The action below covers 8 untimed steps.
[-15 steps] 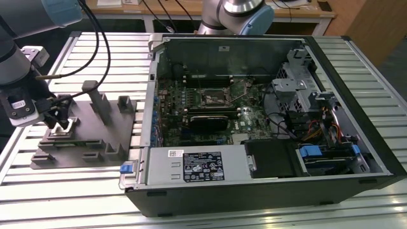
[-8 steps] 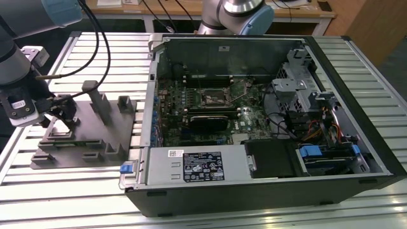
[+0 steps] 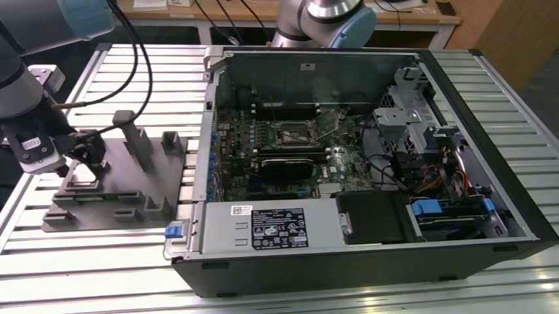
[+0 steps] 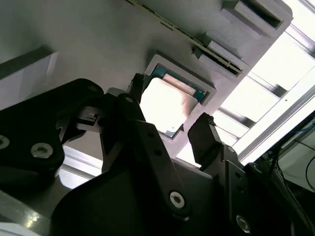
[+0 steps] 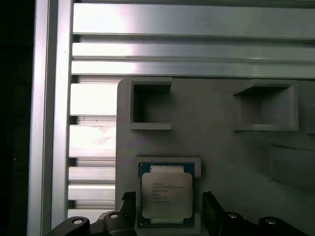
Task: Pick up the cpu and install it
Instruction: 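Pick up the cpu and move it towards the insertion slot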
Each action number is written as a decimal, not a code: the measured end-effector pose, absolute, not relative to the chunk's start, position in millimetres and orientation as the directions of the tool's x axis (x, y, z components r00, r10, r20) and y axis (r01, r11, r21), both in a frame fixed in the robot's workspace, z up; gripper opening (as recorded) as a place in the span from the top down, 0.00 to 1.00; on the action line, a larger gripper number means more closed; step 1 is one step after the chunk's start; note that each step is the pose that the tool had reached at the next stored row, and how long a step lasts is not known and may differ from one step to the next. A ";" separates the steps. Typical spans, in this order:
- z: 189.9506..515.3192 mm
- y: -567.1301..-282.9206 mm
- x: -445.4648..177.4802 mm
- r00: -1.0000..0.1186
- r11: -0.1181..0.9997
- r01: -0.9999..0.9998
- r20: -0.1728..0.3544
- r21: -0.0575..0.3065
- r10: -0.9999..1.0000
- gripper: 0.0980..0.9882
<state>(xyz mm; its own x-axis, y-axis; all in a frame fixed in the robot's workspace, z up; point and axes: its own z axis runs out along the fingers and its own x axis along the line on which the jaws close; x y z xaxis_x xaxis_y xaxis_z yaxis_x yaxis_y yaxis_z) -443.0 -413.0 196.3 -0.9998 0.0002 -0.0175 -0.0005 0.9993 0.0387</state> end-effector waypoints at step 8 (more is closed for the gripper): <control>190.3 -411.9 -442.8 -1.000 0.999 -0.014 -0.017 0.039 -0.013 0.38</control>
<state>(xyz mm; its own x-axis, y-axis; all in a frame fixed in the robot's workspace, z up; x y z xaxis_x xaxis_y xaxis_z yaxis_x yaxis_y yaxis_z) -442.8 -411.9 190.3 -0.9998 -0.0134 -0.0175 -0.0141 0.9992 0.0387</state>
